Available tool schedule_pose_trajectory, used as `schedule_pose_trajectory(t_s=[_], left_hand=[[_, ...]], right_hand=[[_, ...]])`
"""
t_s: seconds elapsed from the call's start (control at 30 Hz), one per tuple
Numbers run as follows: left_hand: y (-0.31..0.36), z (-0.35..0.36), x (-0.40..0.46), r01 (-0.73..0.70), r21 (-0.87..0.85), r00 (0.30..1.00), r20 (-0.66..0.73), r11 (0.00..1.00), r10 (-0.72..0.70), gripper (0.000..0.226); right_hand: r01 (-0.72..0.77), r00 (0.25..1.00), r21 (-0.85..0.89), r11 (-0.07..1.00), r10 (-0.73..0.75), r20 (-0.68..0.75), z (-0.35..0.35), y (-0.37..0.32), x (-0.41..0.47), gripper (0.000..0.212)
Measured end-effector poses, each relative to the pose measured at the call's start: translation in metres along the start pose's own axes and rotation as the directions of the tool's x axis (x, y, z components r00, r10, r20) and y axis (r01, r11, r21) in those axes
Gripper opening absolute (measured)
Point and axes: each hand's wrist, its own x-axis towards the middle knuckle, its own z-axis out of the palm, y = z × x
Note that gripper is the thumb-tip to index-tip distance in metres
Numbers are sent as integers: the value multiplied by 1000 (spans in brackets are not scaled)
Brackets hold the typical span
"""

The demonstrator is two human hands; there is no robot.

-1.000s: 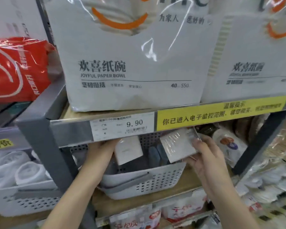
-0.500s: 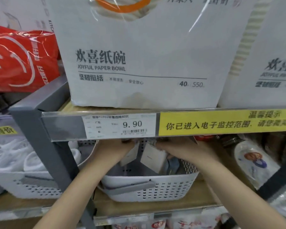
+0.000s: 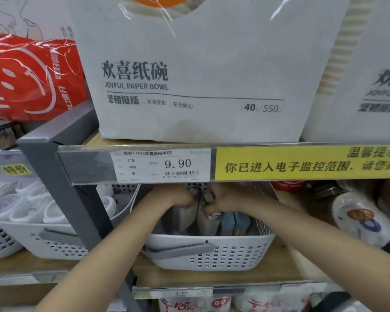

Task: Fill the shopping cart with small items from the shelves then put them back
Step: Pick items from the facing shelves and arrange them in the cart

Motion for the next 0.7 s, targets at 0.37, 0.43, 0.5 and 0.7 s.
schedule_pose_trajectory(t_s=[0.37,0.43,0.5,0.7], left_hand=[[-4,20,18,132,-48,964,237,990,-117,19],[-6,22,21,158,-80,954,267,984,-132,26],[-5,25,21,169,-89,948,286,982,-137,30],[-5,29,24,185,-187,937,331,965,-115,43]], right_hand=[[80,992,-259,963,-52,116,5,1,8,40],[105,982,-244,964,-61,180,4,6,7,55],[110,968,-273,956,-40,250,4,12,5,74],[78,960,-269,960,1,279,7,17,8,82]])
